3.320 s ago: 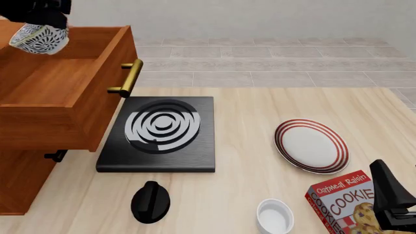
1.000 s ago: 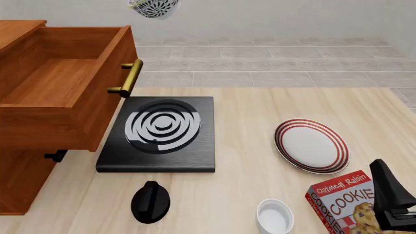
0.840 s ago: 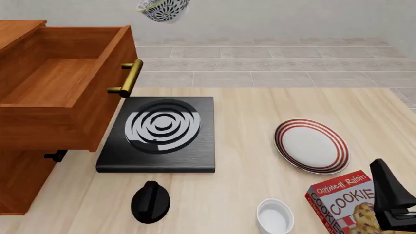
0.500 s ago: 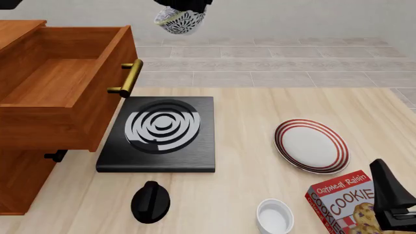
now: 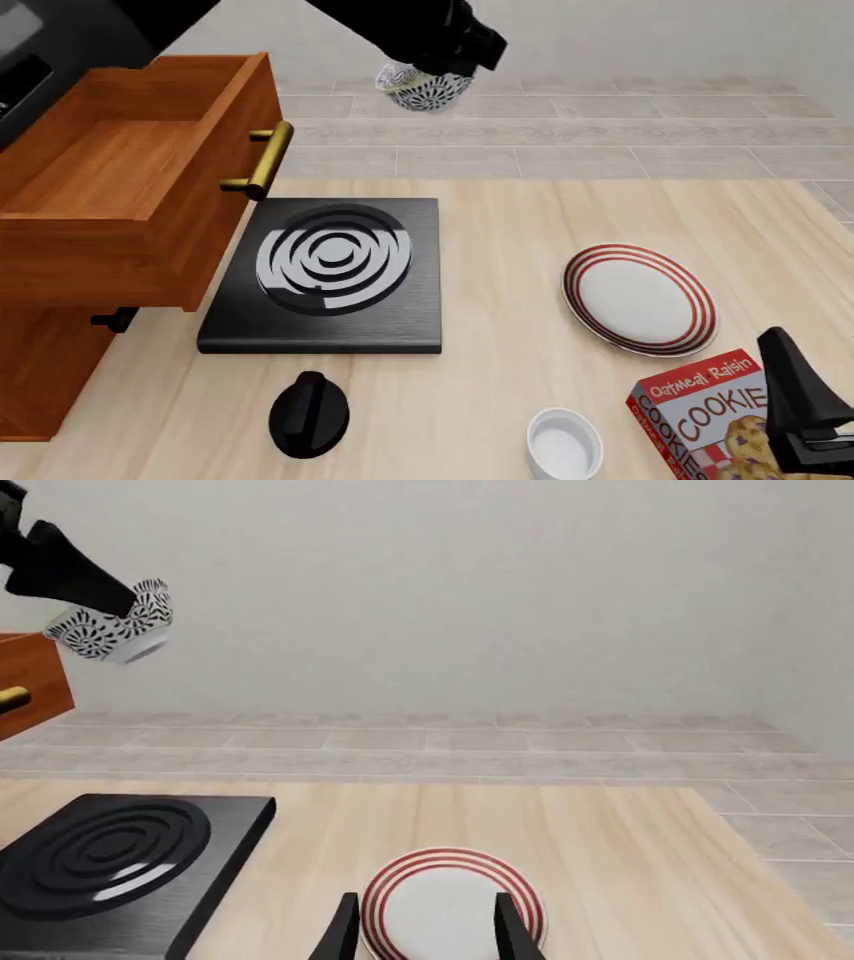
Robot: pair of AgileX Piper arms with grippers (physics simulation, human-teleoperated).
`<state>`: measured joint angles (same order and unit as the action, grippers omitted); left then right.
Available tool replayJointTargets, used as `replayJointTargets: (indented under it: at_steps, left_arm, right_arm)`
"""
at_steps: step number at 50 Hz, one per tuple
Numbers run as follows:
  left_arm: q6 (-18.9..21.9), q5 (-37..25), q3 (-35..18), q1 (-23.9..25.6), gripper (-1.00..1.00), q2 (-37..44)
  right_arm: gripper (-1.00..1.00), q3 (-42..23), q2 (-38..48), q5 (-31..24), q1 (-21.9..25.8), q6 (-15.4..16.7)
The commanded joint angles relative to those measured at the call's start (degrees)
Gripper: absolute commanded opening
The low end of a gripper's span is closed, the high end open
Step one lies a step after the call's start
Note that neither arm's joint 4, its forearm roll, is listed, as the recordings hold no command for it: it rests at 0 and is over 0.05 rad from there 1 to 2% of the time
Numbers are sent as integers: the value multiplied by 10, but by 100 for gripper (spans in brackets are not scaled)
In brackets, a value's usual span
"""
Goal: Pick the akita bowl in the top layer of the wooden cabinet and place it on the plate.
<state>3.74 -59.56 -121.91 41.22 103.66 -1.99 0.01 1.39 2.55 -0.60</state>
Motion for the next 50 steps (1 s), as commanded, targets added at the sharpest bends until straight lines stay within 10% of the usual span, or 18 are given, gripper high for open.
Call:
replayJointTargets:
  at_steps: [1,50]
  left_arm:
    - [2,15,4,16,-100,21]
    - [-39,56,-19,51,-100,141]
  right_arm:
    - [100,0,0,0,-1,0]
    - [100,1,0,0,0,1]
